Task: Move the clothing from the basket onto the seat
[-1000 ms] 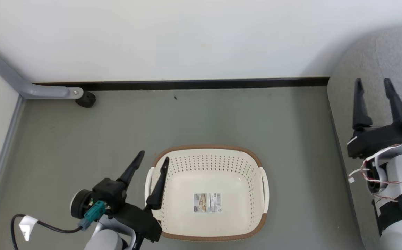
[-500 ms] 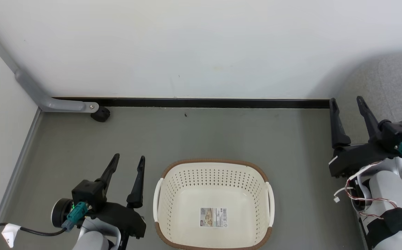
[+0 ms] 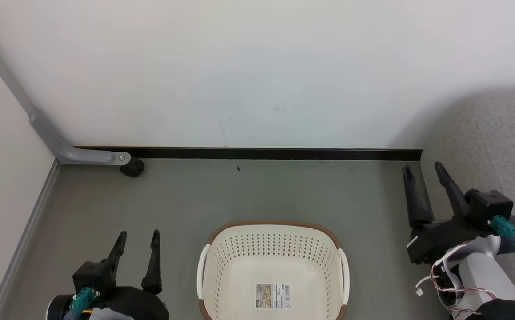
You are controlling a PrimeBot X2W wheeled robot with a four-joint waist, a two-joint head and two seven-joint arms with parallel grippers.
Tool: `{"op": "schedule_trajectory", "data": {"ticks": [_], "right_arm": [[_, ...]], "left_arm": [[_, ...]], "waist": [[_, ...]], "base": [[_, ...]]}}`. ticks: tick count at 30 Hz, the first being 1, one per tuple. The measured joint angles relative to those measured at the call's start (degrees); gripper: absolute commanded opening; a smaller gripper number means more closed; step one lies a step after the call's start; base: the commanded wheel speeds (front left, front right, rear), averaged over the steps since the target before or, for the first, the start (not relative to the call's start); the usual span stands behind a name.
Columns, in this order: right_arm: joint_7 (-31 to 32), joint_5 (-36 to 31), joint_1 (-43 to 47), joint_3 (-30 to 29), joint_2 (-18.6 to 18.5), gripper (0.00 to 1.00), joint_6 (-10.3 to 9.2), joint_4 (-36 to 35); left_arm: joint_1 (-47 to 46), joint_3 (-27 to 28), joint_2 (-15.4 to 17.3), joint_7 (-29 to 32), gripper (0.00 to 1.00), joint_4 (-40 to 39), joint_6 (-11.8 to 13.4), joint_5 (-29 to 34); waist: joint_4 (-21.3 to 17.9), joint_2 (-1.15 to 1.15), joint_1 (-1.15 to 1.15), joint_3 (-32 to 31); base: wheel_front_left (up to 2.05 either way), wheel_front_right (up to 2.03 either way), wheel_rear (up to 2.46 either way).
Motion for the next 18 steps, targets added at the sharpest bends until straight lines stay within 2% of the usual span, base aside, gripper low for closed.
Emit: {"op": "schedule_trajectory", "data": {"ticks": [6, 18], "right_arm": [[0.01, -0.01, 3.27, 1.2, 0.21, 1.0, 0.0, -0.81], [0.01, -0.11, 7.0, 4.63, 0.46, 1.0, 0.0, -1.54]], "left_arm": [[2.21, 2.38, -0.26, 0.01, 1.0, -0.56, 1.61, 0.32], [3.28, 4.43, -0.94, 0.01, 1.0, -1.67, 2.69, 2.11]], "waist": [[-1.22, 0.0, 0.0, -0.99], [-1.86, 0.0, 0.0, -1.48]], "base": [[0.0, 0.0, 0.0], [0.0, 0.0, 0.0]]}}
